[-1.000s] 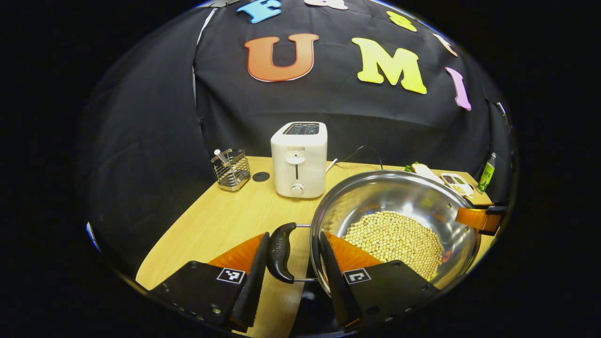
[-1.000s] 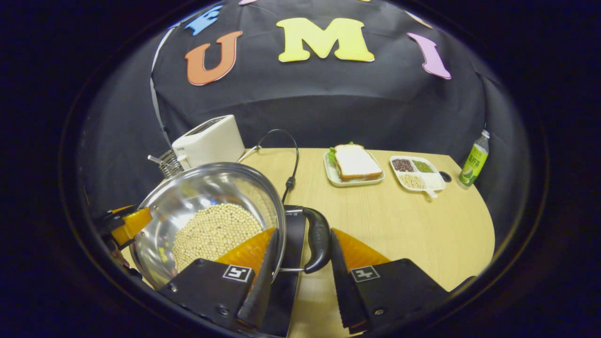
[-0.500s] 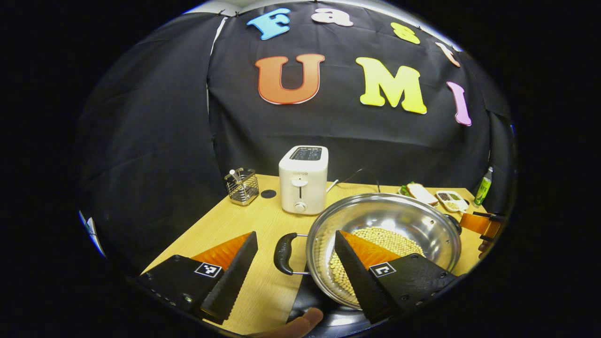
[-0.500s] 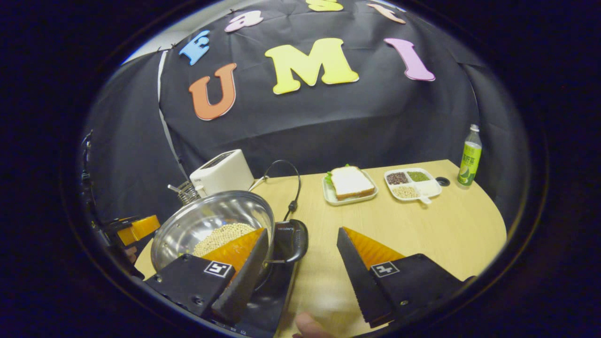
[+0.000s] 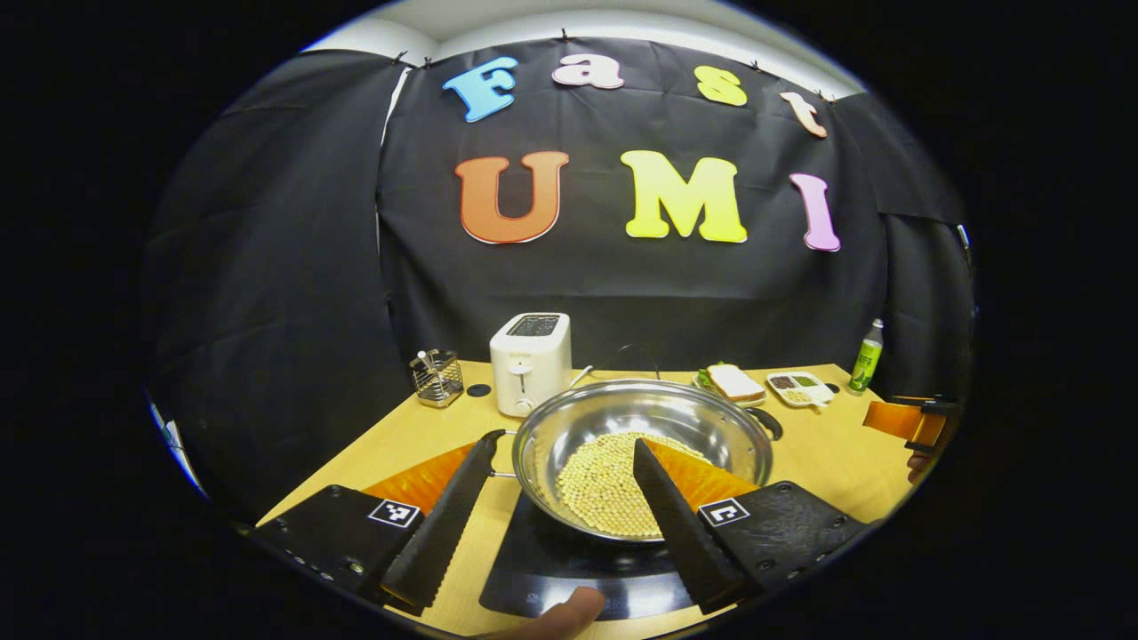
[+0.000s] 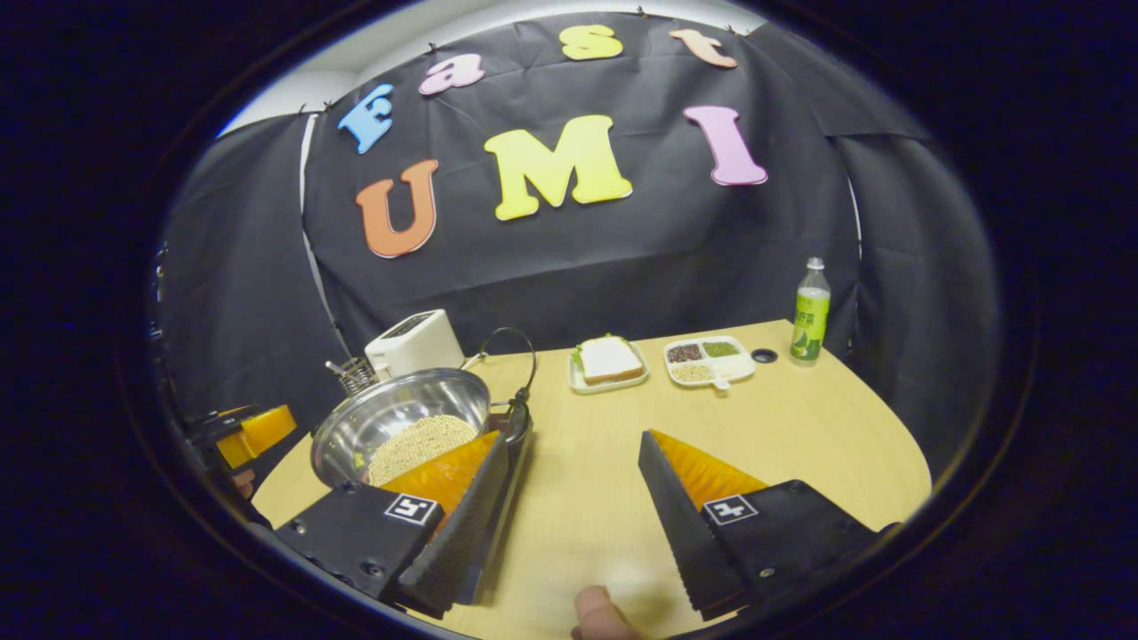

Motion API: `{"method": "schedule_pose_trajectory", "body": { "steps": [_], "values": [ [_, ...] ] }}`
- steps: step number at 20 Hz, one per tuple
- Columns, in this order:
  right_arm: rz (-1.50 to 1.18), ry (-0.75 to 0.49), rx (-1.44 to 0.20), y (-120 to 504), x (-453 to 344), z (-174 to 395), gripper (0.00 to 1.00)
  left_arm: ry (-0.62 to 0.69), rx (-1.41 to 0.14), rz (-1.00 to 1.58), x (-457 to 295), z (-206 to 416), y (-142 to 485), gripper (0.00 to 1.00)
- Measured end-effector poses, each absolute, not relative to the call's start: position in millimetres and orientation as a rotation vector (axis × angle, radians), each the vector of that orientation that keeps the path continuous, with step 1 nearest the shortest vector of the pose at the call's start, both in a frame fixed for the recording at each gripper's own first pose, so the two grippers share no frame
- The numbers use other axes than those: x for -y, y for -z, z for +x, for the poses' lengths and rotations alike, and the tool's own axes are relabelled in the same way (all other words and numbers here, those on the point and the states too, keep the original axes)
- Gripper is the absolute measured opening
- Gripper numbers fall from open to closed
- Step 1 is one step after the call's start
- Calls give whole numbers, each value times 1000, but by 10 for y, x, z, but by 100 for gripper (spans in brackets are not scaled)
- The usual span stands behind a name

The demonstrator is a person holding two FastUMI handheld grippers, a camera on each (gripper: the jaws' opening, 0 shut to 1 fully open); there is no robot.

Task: First push the handle of the pot to place it horizontally, then grasp the pot with both hands and set it on the induction cooktop.

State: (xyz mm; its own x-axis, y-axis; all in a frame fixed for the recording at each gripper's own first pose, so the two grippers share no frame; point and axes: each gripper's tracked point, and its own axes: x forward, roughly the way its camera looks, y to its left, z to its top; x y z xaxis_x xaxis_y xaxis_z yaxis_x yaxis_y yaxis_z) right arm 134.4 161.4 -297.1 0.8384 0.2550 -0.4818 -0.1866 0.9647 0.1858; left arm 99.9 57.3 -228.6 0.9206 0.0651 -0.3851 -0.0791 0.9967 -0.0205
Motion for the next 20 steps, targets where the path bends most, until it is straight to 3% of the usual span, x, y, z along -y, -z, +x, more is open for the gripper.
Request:
{"method": "schedule_pose_trajectory", "body": {
  "steps": [12,14,15,18,20],
  "values": [
    [126,-109,-289,1884,-414,116,93,40,-195,-66,249,-45,1302,98],
    [137,-108,-226,1602,-290,-109,98,27,-153,-50,229,-212,1086,97],
    [132,-106,-199,1487,-231,-214,94,21,-135,-41,215,-285,994,97],
    [100,-95,-126,1178,-113,-444,94,7,-92,-19,210,-442,787,97],
    [82,-80,-77,1012,-77,-577,99,-11,-71,-7,151,-525,686,97]
  ]
}}
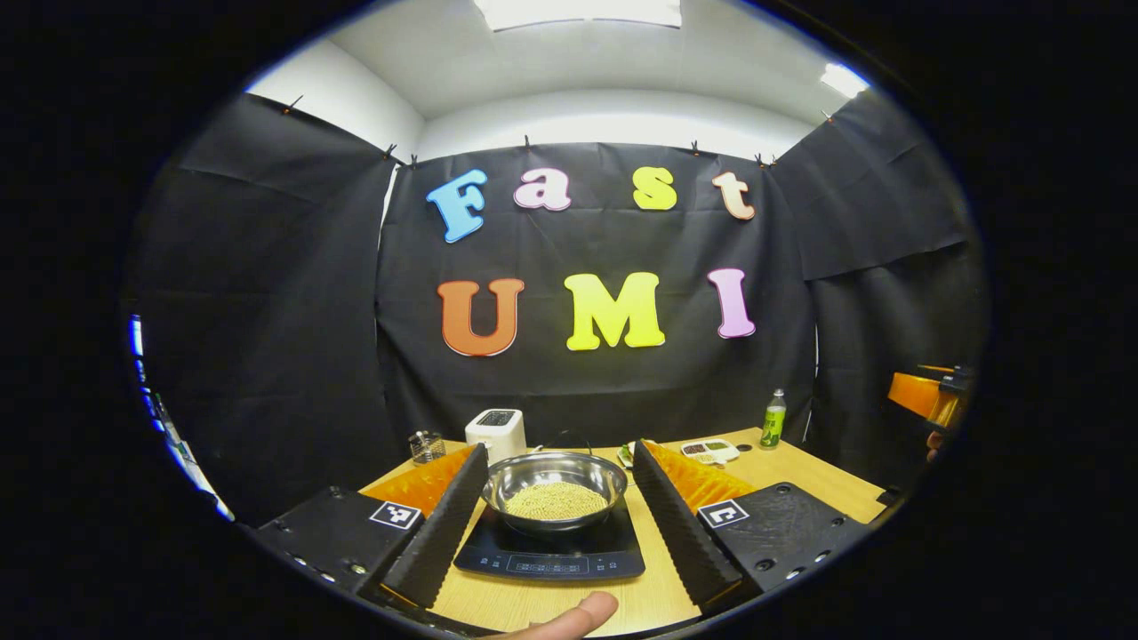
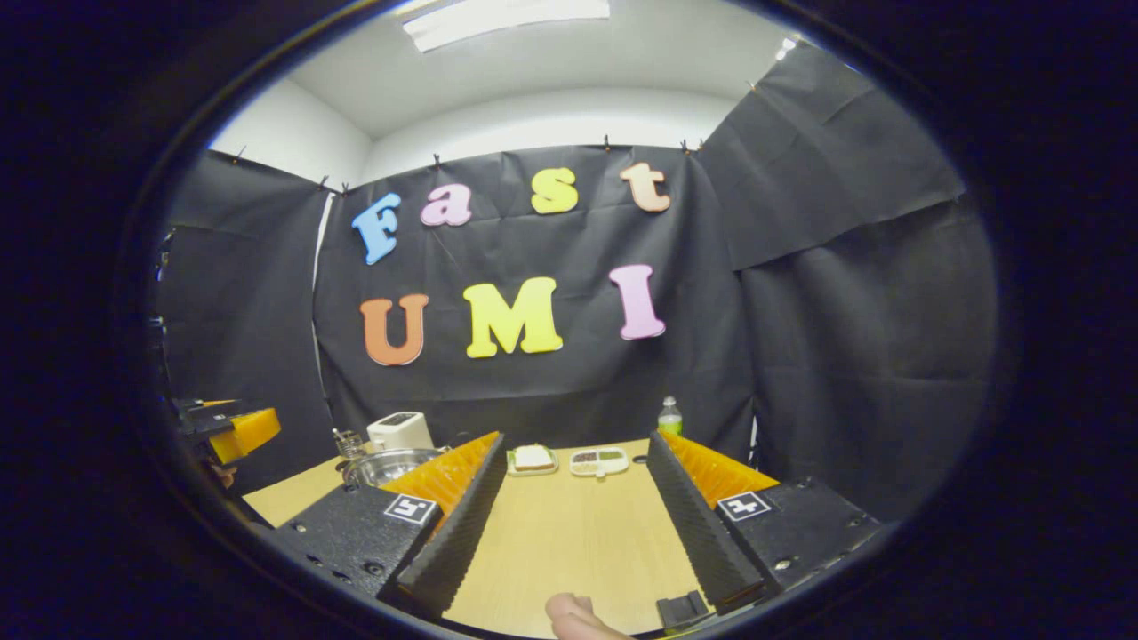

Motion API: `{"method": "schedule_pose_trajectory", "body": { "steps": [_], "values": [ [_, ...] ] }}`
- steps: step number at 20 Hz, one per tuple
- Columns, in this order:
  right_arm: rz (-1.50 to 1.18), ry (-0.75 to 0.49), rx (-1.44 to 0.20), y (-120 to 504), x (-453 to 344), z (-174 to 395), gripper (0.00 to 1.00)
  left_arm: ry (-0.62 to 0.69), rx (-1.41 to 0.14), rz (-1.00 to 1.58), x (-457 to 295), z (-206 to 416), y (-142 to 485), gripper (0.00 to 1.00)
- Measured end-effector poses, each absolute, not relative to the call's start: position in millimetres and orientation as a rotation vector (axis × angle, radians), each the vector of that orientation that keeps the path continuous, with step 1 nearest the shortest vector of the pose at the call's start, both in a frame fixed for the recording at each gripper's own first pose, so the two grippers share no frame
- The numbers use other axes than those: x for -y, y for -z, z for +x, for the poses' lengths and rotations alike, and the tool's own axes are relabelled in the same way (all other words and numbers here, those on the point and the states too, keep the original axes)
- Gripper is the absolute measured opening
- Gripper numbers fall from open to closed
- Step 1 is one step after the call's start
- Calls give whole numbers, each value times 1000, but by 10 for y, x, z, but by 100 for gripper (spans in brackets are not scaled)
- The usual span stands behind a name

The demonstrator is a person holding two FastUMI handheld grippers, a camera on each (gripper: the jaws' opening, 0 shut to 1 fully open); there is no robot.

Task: First push the handle of the pot to place it horizontally, then grasp the pot with both hands and set it on the induction cooktop.

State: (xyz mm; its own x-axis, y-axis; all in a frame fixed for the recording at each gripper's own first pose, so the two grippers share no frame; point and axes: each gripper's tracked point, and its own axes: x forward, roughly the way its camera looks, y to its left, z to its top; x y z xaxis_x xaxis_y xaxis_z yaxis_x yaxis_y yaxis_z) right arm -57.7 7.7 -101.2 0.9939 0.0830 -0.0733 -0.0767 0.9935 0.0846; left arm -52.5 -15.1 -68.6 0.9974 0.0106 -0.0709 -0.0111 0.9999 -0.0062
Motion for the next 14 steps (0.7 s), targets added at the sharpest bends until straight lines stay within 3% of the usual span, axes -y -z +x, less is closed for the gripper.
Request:
{"method": "schedule_pose_trajectory", "body": {
  "steps": [1,8,9,10,14],
  "values": [
    [67,-65,-63,957,-46,-635,94,-20,-62,-3,131,-564,659,97],
    [24,-48,-15,732,-118,-908,95,-50,-18,-14,-62,-757,427,97],
    [26,-45,-10,704,-119,-931,100,-55,-9,-16,-97,-778,381,97],
    [27,-43,-5,687,-117,-954,95,-59,-2,-18,-117,-791,361,97],
    [26,-38,12,647,-93,-992,95,-59,22,-26,-122,-875,293,97]
  ]
}}
